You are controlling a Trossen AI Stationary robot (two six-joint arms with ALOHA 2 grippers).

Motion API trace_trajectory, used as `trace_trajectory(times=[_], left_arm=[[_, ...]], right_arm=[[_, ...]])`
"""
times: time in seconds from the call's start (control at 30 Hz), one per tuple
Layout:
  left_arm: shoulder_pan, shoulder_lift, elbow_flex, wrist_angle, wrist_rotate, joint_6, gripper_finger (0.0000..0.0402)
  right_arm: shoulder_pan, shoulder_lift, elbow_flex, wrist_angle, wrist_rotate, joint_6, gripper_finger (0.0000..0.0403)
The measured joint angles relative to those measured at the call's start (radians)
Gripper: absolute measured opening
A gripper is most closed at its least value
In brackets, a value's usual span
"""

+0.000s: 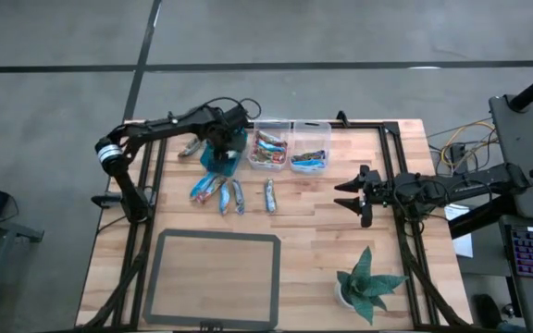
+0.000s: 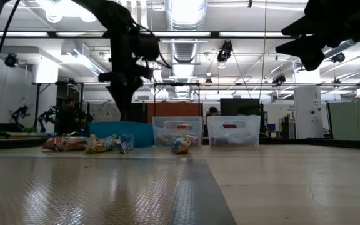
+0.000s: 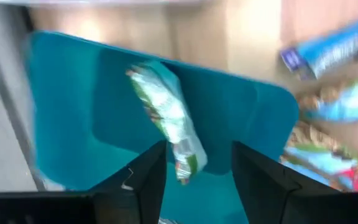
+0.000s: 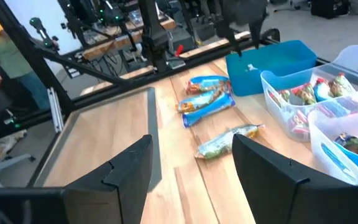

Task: Pick and place Granola Bars by type
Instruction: Put the yellow granola bar into the blue bin

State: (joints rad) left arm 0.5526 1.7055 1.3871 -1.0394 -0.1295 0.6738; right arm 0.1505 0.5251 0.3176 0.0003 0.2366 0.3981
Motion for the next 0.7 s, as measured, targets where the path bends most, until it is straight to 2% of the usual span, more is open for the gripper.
trace_trajectory(times=[0.17, 0.4, 0.7], left_arm=[[0.052, -0.037, 0.038, 0.043, 0.002, -0.143, 0.0159], [0.202, -0.062, 0.017, 0.067, 0.015, -0.358, 0.0158], [0.340, -0.069, -0.066, 0.089, 0.042, -0.459, 0.0159]], right_arm=[[0.000, -0.001, 0.000, 0.003, 0.001, 0.006, 0.0210], [0.000, -0.001, 0.000, 0.003, 0.001, 0.033, 0.0210], [0.000, -0.001, 0.000, 0.000, -0.009, 0.067, 0.0210]])
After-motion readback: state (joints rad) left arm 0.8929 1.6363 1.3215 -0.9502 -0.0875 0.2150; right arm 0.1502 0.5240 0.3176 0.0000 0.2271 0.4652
